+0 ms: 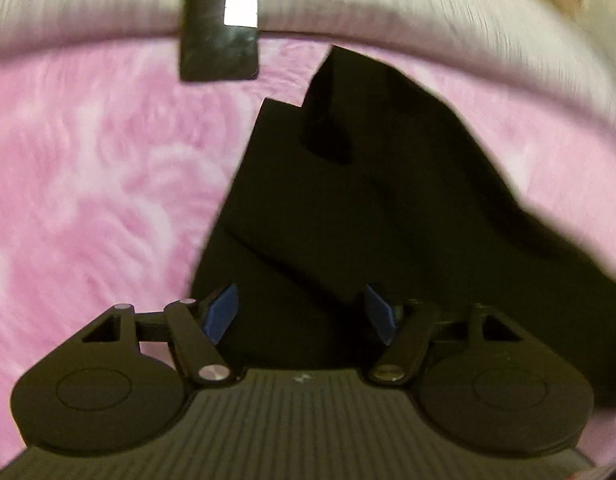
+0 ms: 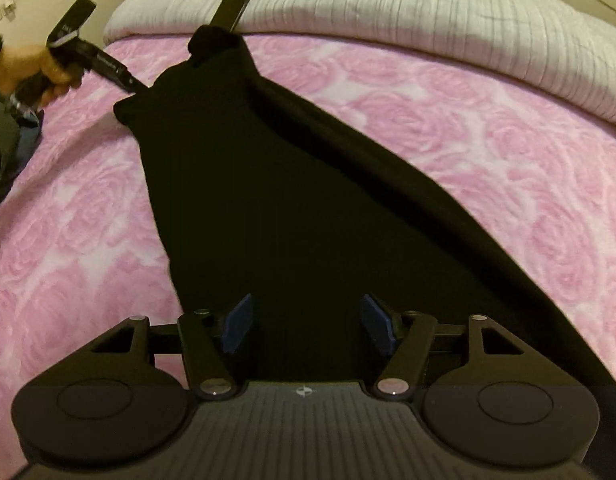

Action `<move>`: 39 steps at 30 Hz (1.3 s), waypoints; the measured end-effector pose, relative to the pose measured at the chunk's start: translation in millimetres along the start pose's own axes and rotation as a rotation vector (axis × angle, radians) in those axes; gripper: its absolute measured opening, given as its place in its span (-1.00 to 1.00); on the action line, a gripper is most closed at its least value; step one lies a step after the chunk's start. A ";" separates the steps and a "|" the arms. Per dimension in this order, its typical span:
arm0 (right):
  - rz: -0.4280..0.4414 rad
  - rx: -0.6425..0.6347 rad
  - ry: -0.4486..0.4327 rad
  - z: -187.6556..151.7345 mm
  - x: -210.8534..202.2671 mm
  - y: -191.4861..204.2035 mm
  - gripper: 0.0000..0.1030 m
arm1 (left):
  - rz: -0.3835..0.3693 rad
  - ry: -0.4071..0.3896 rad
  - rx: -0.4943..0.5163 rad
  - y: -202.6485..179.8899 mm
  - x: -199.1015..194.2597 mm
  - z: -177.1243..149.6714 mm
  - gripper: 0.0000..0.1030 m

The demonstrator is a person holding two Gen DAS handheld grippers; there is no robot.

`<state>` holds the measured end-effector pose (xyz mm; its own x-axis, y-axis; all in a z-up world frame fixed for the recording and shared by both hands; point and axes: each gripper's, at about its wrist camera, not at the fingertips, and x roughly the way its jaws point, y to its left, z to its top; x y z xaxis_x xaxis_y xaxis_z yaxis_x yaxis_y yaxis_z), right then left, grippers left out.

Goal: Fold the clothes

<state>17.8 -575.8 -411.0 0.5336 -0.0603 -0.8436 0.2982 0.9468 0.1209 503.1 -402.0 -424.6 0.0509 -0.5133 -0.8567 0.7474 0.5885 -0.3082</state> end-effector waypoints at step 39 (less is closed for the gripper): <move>-0.334 0.165 0.050 -52.7 -48.0 -105.9 0.43 | 0.109 -0.091 1.039 -187.2 27.4 0.6 -0.27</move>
<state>-81.1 -656.5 -410.9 0.3474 -0.3384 -0.8745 0.5750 0.8136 -0.0864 364.9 -526.5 -390.1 0.1693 -0.5599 -0.8111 0.9347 -0.1698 0.3123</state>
